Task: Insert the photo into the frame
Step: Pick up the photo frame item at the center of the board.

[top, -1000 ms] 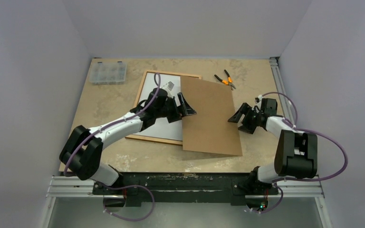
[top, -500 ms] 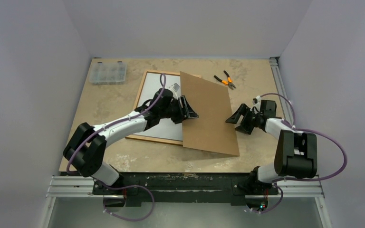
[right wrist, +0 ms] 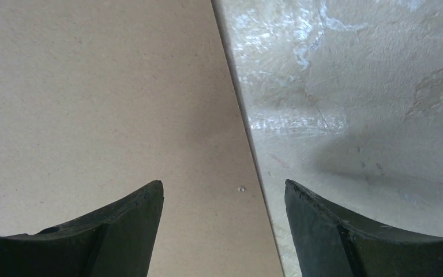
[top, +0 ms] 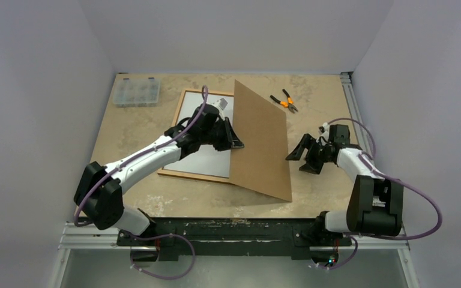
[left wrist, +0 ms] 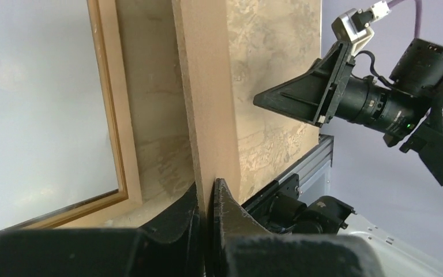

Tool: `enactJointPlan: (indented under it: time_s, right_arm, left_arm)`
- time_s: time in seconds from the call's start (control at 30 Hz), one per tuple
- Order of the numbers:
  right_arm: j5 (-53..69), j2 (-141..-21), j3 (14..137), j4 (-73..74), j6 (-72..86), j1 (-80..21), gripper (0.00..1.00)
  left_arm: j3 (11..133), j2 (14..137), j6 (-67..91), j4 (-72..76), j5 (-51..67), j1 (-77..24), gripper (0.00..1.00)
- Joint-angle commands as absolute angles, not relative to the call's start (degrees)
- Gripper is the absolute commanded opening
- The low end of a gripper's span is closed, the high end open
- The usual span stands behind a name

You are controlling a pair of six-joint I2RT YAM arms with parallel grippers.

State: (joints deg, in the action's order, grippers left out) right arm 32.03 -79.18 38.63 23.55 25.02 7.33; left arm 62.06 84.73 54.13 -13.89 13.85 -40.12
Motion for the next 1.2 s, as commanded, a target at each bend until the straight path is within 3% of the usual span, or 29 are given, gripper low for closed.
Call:
enactJointPlan:
  time_s: [0.0,0.2,0.33,0.43,1.17]
  right_arm:
    - [29.8,-74.1,45.0,30.4,23.0,7.1,0.76]
    - [27.4,-69.3,52.0,36.5,24.6,7.1,0.77]
    - [31.8,-64.0,53.6,35.8,25.2,7.1,0.93]
    - [32.0,-60.1,53.7,34.5,27.1,7.1,0.98]
    - [42.9,-52.3,52.5,27.2,40.2,7.1,0.92]
  left_arm:
    - [71.3,82.3,45.4,-25.1,9.5,-41.6,0.03]
    - [88.0,83.8,39.4,-42.0,3.1,-44.8,0.03]
    - [95.9,85.5,38.1,-49.5,-0.9,-47.1,0.03]
    - [101.1,87.8,37.6,-54.4,-3.3,-49.2,0.03]
    - [112.1,97.8,43.0,-61.2,-16.1,-62.8,0.00]
